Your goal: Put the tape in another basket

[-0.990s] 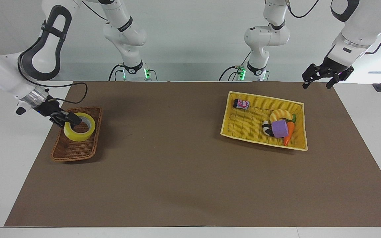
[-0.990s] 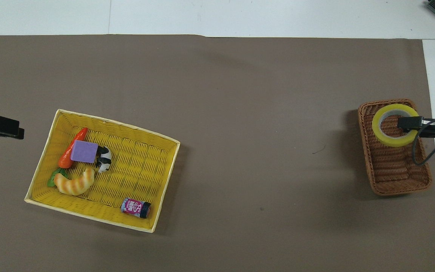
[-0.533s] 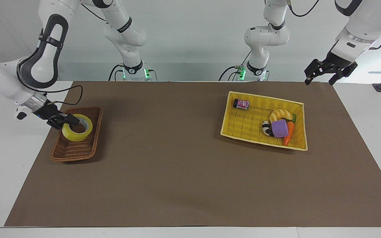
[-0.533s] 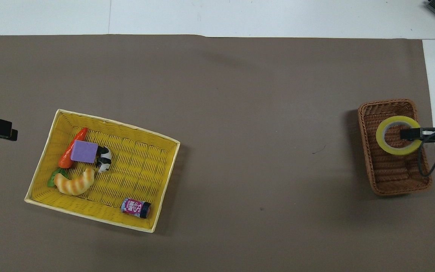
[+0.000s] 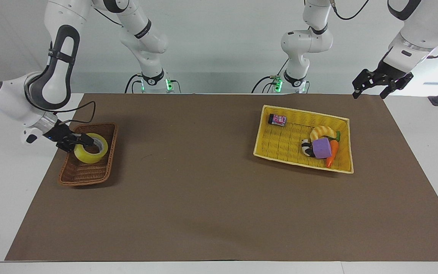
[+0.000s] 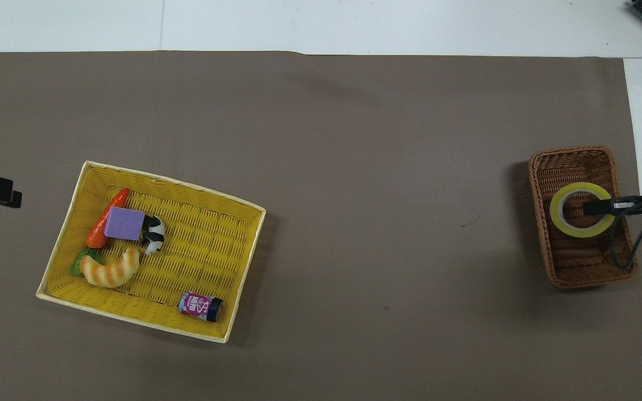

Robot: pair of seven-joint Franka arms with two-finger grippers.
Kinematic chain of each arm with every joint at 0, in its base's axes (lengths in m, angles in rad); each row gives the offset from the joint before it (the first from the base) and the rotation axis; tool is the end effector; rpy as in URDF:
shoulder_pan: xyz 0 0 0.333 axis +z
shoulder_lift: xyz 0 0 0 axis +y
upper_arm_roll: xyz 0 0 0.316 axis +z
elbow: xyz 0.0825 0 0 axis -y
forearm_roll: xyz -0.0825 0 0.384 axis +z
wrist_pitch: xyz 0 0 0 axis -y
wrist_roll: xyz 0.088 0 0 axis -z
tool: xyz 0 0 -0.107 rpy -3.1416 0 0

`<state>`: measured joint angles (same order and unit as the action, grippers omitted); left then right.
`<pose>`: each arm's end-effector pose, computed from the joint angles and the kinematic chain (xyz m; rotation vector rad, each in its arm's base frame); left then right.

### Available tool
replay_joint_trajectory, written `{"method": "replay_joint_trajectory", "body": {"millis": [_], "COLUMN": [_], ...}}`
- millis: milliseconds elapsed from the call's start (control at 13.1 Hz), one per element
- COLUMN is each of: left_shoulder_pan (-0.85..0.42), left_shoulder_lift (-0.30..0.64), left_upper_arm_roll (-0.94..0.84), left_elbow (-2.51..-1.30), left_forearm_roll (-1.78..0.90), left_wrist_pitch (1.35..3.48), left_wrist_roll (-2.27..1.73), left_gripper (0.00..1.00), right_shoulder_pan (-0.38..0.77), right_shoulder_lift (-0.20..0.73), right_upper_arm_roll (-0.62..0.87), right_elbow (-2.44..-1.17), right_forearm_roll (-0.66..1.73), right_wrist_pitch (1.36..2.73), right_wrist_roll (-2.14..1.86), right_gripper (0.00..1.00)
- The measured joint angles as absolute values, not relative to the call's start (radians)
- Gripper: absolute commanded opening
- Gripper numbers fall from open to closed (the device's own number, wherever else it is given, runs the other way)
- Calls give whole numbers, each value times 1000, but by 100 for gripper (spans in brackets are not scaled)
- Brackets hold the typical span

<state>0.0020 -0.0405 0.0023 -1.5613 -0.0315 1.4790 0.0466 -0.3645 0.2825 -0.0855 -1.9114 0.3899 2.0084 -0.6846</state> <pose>0.5325 -0.0013 0.6431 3.1076 -0.0692 -0.0637 0.5480 -0.2371 0.3387 -2.7809 -0.0506 -0.0227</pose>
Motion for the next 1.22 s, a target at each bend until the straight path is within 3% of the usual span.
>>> {"method": "replay_joint_trajectory", "body": {"millis": [76,152,229,838,1219], "left_shoulder_pan": [2,2,2,-6,-7], "left_shoulder_lift": [-41,-41,-40,-40,-35], "left_upper_arm_roll": [0,-2,-3,-21,-22], "left_elbow": [-1562,-1564,-1565,-1556,-1552], "left_forearm_roll": [-31,-31,-31,-31,-32], "left_wrist_pitch": [1479,1479,1481,1488,1501], "left_wrist_roll": [47,48,48,-18,-18], "left_gripper": [100,100,100,100,100], "right_shoulder_pan": [-364,-364,-364,-366,-357], "right_shoulder_lift": [287,288,288,284,229], "right_upper_arm_roll": [-85,-85,-84,-84,-69], "right_elbow": [-1911,-1911,-1911,-1881,-1814], "right_forearm_roll": [390,390,390,390,390], "right_wrist_pitch": [2010,2010,2010,2010,2005], "right_wrist_roll": [-685,-685,-685,-685,-685], "right_gripper": [5,48,99,100,100]}}
